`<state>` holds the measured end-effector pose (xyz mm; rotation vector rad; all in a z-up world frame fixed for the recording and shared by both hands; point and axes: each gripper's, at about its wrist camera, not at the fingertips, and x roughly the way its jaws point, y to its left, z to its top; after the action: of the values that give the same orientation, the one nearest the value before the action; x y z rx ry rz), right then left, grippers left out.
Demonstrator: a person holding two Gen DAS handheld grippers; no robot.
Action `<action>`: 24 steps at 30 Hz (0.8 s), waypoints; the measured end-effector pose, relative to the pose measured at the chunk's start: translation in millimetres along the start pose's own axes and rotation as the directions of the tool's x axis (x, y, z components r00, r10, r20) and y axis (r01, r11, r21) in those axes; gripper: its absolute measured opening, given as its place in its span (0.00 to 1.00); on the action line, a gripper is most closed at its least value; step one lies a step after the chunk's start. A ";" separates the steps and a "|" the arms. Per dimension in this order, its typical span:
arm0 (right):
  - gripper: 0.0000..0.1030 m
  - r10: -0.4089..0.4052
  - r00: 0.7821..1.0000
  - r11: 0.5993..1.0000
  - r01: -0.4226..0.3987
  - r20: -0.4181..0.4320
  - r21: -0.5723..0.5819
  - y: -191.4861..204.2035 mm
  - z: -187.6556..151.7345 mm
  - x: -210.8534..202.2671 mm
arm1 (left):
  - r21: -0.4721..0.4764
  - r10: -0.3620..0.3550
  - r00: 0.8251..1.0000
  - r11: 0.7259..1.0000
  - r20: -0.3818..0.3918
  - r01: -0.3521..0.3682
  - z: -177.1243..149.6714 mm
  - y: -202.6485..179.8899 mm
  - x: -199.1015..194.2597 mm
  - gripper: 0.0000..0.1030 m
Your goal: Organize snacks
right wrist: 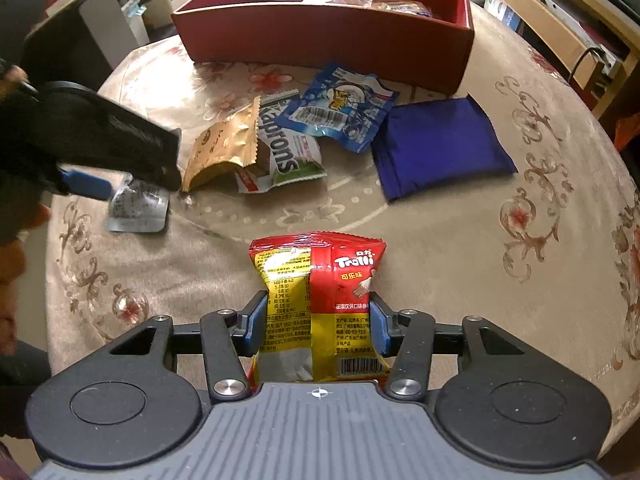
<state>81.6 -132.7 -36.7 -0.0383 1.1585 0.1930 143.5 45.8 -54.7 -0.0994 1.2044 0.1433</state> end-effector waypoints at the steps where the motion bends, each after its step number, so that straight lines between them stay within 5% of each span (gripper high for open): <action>1: 0.57 0.000 1.000 1.000 0.000 0.002 -0.003 0.1 1.3 0.1 | 0.003 -0.001 1.000 1.000 0.005 0.001 -1.9 -0.7 -1.8 0.52; 13: 0.55 0.017 1.000 1.000 -0.016 0.020 -0.023 5.9 4.3 -10.0 | 0.006 -0.049 0.998 0.999 0.041 0.048 -18.2 8.5 -30.6 0.41; 20: 0.55 0.028 0.999 0.999 -0.027 0.038 -0.019 2.3 -1.5 -21.1 | -0.006 -0.057 0.998 0.998 0.025 0.057 -31.8 19.6 -32.4 0.42; 24: 0.55 0.042 0.998 0.999 -0.042 0.040 -0.019 1.7 -2.7 -23.9 | 0.002 0.002 0.999 1.000 0.045 -0.002 -24.2 8.6 -25.9 0.50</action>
<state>69.7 -134.6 -15.8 -0.0264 1.1183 0.2408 110.7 49.0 -39.1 -0.0924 1.1601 0.1451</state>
